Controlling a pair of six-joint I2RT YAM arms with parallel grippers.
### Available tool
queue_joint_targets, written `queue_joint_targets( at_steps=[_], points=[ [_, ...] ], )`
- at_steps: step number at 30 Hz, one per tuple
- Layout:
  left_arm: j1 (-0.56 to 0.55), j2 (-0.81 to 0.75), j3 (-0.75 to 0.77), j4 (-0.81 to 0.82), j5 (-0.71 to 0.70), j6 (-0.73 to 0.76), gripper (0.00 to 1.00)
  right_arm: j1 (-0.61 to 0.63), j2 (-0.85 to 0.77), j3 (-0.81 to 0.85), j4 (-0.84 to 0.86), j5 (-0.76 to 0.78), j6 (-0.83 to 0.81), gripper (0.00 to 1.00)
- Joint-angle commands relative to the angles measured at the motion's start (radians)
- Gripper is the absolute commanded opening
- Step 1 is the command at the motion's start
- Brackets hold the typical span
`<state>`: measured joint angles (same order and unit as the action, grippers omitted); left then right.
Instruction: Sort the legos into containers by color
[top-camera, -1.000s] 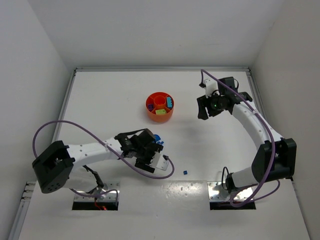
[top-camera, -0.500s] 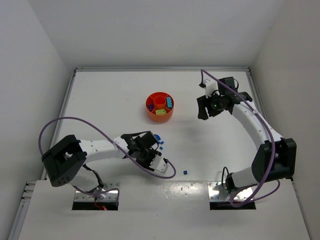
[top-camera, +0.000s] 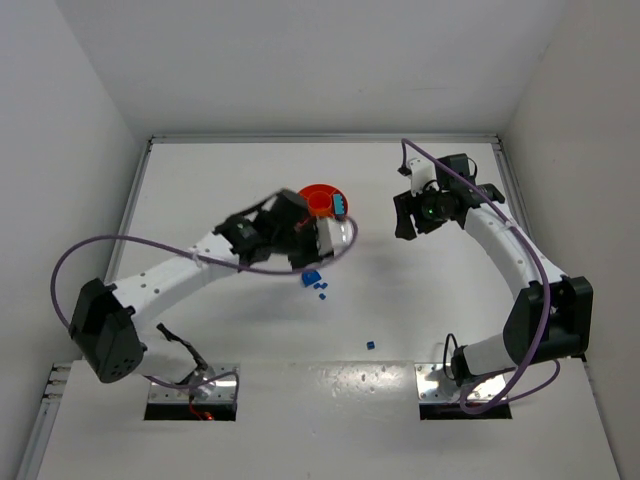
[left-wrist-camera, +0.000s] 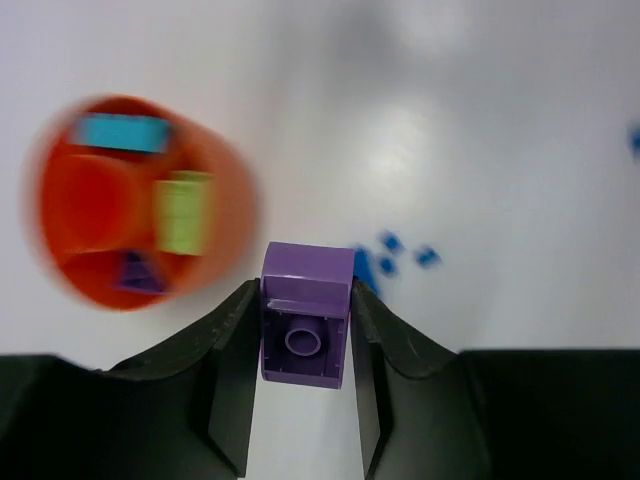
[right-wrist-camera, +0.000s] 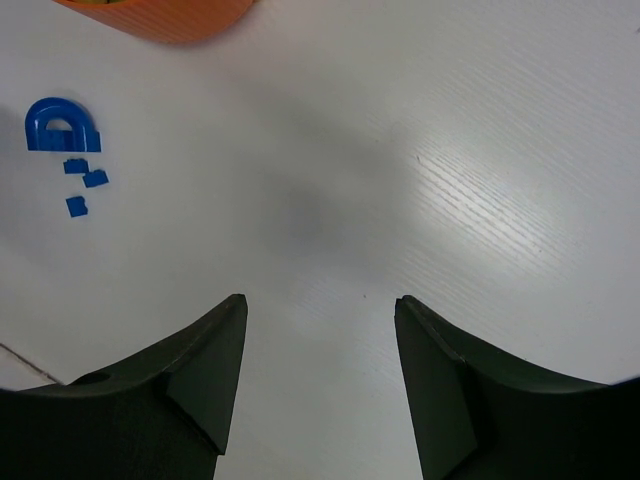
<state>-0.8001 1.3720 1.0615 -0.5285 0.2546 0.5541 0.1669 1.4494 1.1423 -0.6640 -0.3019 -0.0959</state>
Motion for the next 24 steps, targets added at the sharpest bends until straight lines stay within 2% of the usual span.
queue_joint_targets(
  at_steps=[1,6,8,9,15,18,20,24],
  points=[
    [0.125,-0.034,0.184,0.044,0.02,-0.31,0.0,-0.003,-0.001,0.028,0.014,-0.025,0.004,0.62],
    [0.275,-0.011,0.238,0.202,-0.034,-0.582,0.0,-0.003,0.017,0.051,0.004,-0.034,0.004,0.62],
    [0.346,0.034,0.274,0.225,-0.102,-0.682,0.0,-0.003,0.017,0.06,0.004,-0.034,0.004,0.62],
    [0.379,0.054,0.29,0.225,-0.167,-0.8,0.0,-0.003,0.017,0.06,0.004,-0.034,0.004,0.62],
    [0.49,0.214,0.37,0.205,-0.006,-0.966,0.0,-0.003,0.017,0.06,0.004,-0.034,0.004,0.62],
    [0.558,0.3,0.39,0.205,0.118,-1.068,0.0,-0.003,0.017,0.06,0.004,-0.025,0.004,0.62],
    [0.599,0.331,0.376,0.238,0.26,-1.105,0.0,-0.003,0.017,0.06,0.004,-0.025,0.004,0.62],
    [0.619,0.351,0.33,0.349,0.406,-1.16,0.0,-0.003,0.017,0.06,0.004,-0.025,0.004,0.62]
  ],
)
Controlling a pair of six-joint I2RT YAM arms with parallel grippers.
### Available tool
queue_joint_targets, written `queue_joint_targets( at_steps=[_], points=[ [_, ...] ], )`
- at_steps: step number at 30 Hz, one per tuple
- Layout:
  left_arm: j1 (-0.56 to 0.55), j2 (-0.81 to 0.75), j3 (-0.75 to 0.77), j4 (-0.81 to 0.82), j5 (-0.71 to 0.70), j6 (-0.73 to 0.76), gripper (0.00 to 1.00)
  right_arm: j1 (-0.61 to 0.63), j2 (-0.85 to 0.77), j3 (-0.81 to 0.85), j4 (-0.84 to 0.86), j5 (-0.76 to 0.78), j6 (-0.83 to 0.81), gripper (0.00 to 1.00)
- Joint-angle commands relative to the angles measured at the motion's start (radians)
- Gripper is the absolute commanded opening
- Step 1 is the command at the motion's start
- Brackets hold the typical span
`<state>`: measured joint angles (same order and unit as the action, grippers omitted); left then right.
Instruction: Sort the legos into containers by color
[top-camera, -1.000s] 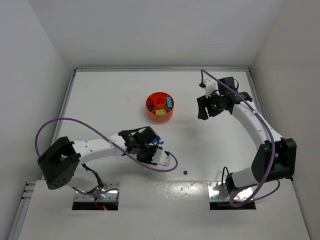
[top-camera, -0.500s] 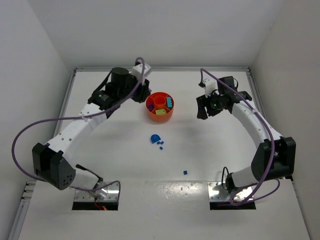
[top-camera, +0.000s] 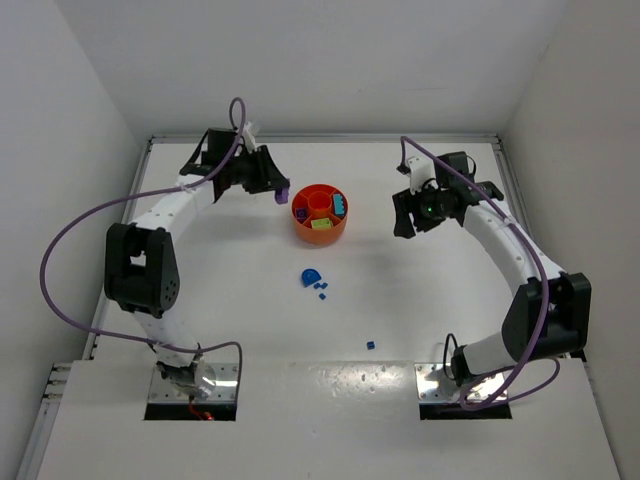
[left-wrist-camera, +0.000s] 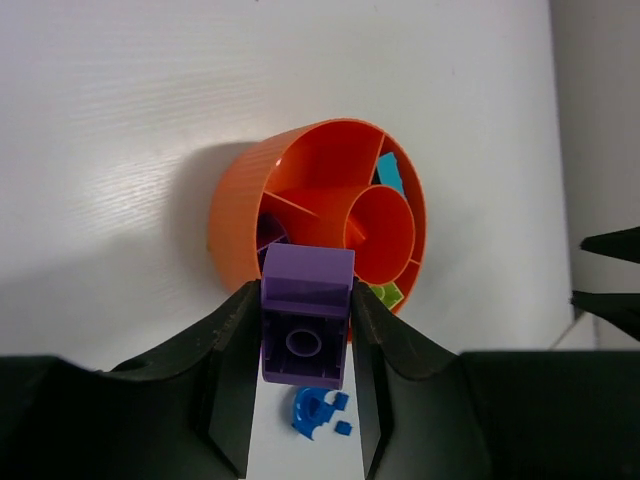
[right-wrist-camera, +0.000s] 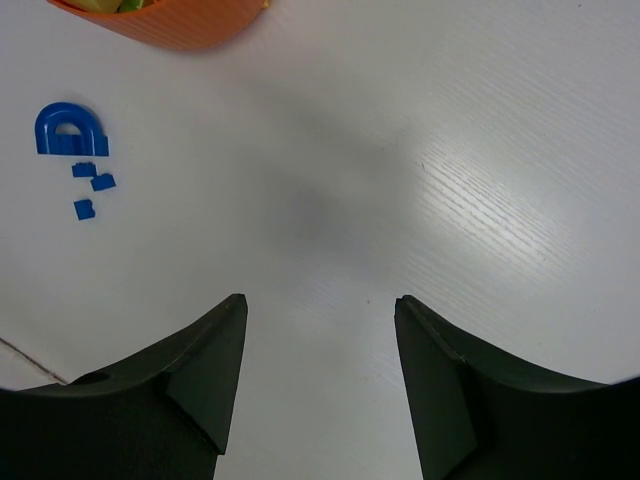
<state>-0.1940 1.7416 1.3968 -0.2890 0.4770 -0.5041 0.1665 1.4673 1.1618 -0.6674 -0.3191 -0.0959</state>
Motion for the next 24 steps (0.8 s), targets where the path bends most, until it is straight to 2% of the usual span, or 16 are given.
queue_joint_targets(
  at_steps=[1,7,12,14,16,24],
  points=[
    [0.013,-0.005,-0.005,0.119,0.184,-0.112,0.0,-0.002,0.008,0.041,0.008,-0.008,0.004,0.62],
    [0.013,0.025,-0.016,0.151,0.184,-0.123,0.0,-0.002,0.008,0.041,0.008,-0.008,0.004,0.62],
    [-0.018,0.035,-0.035,0.183,0.196,-0.123,0.04,-0.002,0.018,0.041,0.008,-0.008,0.004,0.62],
    [-0.027,0.044,-0.035,0.183,0.187,-0.123,0.09,-0.002,0.018,0.041,0.008,-0.008,0.004,0.62],
    [-0.036,0.044,-0.035,0.183,0.163,-0.123,0.18,-0.002,0.018,0.041,0.008,-0.008,0.004,0.62],
    [-0.065,0.064,-0.025,0.136,0.075,-0.114,0.23,-0.002,0.018,0.032,0.008,-0.008,0.004,0.62]
  ],
)
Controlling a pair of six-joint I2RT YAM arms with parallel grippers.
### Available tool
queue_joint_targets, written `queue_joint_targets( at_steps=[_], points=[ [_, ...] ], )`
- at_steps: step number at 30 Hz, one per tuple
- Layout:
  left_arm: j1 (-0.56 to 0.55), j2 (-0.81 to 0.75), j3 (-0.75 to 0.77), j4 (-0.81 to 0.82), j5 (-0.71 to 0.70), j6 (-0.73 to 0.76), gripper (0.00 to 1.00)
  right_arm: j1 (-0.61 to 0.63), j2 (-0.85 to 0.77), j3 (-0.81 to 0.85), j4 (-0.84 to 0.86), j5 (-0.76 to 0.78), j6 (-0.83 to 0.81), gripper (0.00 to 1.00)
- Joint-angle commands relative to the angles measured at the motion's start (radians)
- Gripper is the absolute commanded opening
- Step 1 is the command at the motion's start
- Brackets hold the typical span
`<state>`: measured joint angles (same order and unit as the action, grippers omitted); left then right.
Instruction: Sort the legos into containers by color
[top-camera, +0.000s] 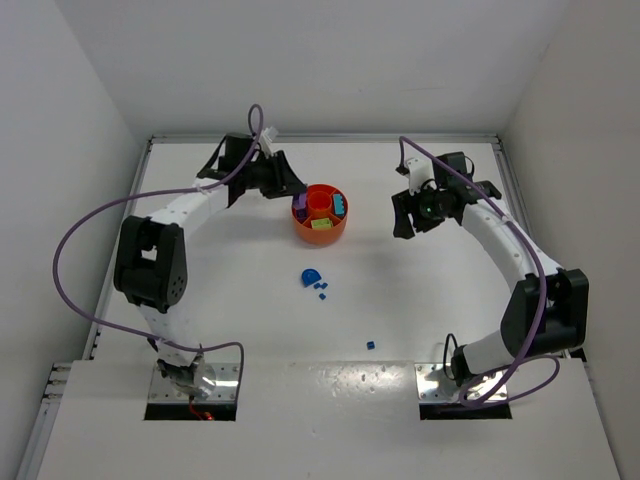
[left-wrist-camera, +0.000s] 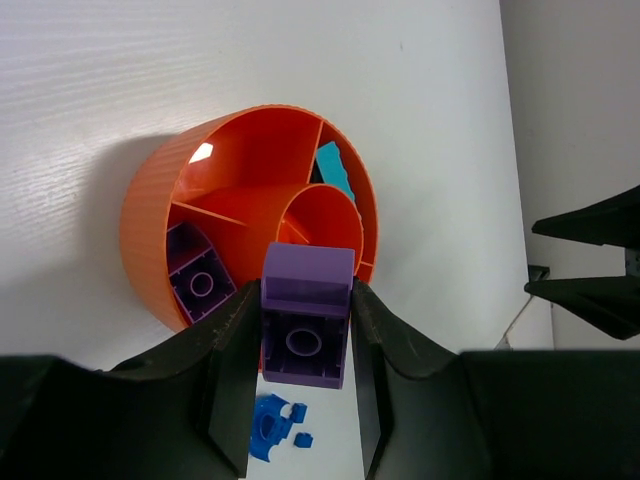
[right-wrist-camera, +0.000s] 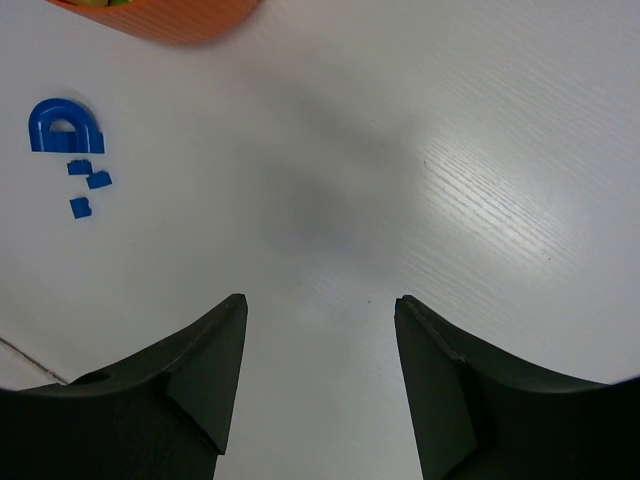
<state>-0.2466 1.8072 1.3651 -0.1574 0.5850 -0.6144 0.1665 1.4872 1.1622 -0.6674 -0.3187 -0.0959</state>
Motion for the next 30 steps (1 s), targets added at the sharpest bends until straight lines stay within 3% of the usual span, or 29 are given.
queue_joint_targets(
  at_steps=[1,13,19,23,26,30],
  points=[
    [-0.013,0.007,0.006,0.004,-0.048,0.005,0.27,-0.002,-0.002,0.031,0.008,-0.008,0.004,0.62],
    [-0.013,0.035,0.006,-0.005,-0.07,0.005,0.52,-0.002,0.007,0.031,0.008,-0.008,0.004,0.62],
    [-0.013,0.024,-0.003,-0.005,-0.057,0.005,0.72,-0.002,0.016,0.031,0.008,-0.008,0.004,0.62],
    [-0.013,-0.019,-0.012,-0.005,-0.067,0.034,0.72,-0.002,0.016,0.031,0.008,-0.008,0.004,0.62],
    [-0.013,-0.071,-0.012,-0.005,-0.057,0.08,0.66,-0.002,0.016,0.031,0.008,-0.008,0.004,0.62],
    [-0.013,-0.164,-0.012,-0.068,0.028,0.313,0.62,-0.002,-0.005,0.013,0.008,-0.017,0.004,0.62]
  ],
)
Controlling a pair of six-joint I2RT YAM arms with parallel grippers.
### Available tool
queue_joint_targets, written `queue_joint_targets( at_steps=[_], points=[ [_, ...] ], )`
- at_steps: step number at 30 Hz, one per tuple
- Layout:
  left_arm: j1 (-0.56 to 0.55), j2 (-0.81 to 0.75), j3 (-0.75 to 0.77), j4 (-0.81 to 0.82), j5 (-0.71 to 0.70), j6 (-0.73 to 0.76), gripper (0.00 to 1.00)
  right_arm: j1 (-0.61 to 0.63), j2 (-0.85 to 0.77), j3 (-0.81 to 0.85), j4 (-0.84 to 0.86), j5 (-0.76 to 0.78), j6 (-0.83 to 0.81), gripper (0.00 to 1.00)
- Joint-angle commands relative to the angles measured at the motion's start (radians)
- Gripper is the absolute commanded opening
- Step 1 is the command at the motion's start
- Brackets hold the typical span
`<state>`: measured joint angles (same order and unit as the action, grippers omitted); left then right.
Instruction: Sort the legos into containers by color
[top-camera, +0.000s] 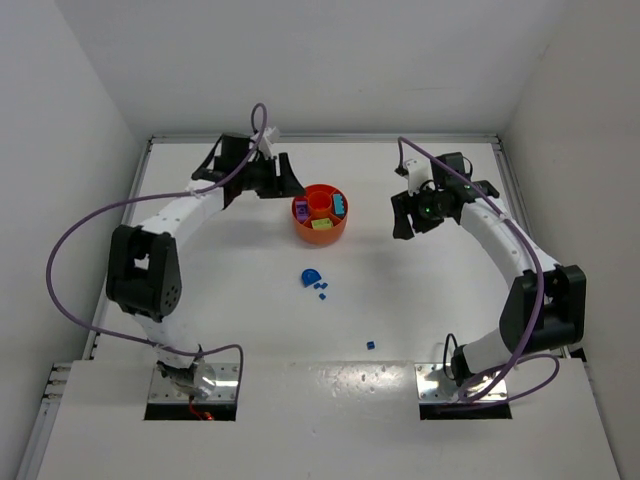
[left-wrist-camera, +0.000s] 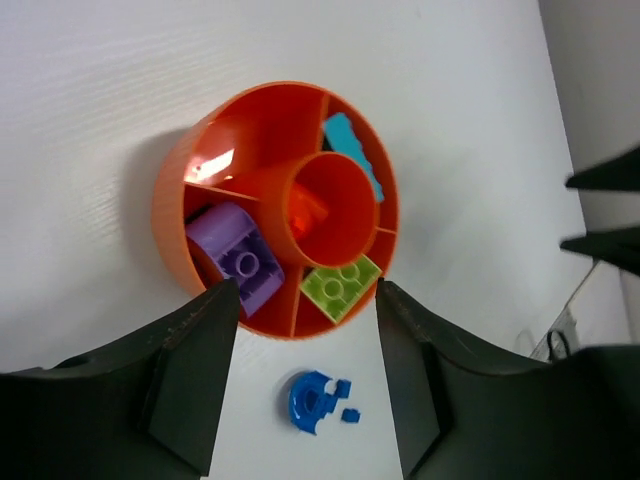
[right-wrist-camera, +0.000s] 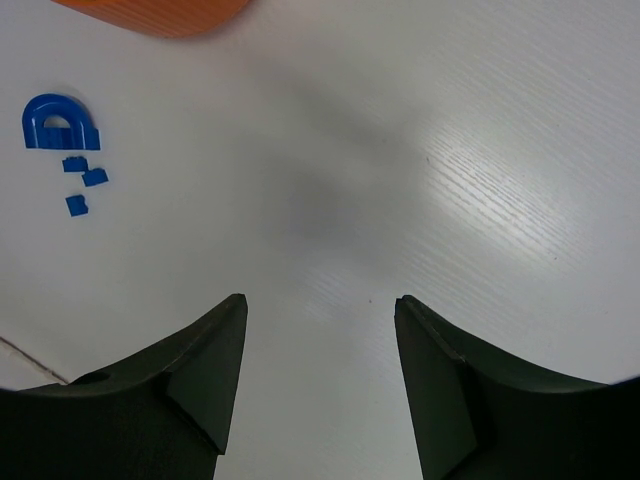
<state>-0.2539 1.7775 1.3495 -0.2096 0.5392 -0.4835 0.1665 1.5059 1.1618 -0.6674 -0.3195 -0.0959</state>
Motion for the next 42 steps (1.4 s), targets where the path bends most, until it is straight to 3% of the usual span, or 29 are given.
queue_joint_targets(
  at_steps=[1,7,10,14,18,23,24,28,36,42],
  points=[
    [-0.005,-0.159,0.004,-0.039,0.111,0.233,0.62,-0.002,-0.039,0.001,0.008,-0.016,-0.005,0.62],
    [-0.09,-0.308,-0.033,-0.373,0.101,0.702,0.62,0.019,-0.108,-0.042,-0.046,-0.061,-0.088,0.62],
    [-0.145,-0.397,-0.117,-0.482,0.036,0.859,0.7,0.019,-0.118,-0.051,-0.101,-0.07,-0.148,0.62],
    [-0.295,-0.501,-0.289,-0.491,-0.138,0.908,0.76,0.019,-0.151,-0.065,-0.132,-0.018,-0.18,0.6],
    [-0.361,-0.51,-0.384,-0.432,-0.179,0.783,0.72,0.007,-0.191,-0.109,-0.132,-0.004,-0.167,0.6],
    [-0.268,-0.376,-0.42,-0.346,0.022,0.63,0.57,0.007,-0.21,-0.134,-0.112,-0.013,-0.12,0.6],
    [-0.248,-0.357,-0.42,-0.334,0.11,0.613,0.56,0.007,-0.201,-0.134,-0.101,-0.024,-0.105,0.6],
    [-0.133,-0.285,-0.434,-0.226,0.227,0.499,0.56,0.007,-0.142,-0.125,-0.092,-0.049,-0.08,0.6],
    [-0.024,-0.072,-0.374,-0.183,0.338,0.355,0.5,0.007,-0.07,-0.077,-0.12,-0.069,-0.071,0.59],
    [-0.054,0.034,-0.349,-0.019,0.36,0.22,0.46,0.007,-0.07,-0.1,-0.12,-0.047,-0.071,0.58]
  ],
)
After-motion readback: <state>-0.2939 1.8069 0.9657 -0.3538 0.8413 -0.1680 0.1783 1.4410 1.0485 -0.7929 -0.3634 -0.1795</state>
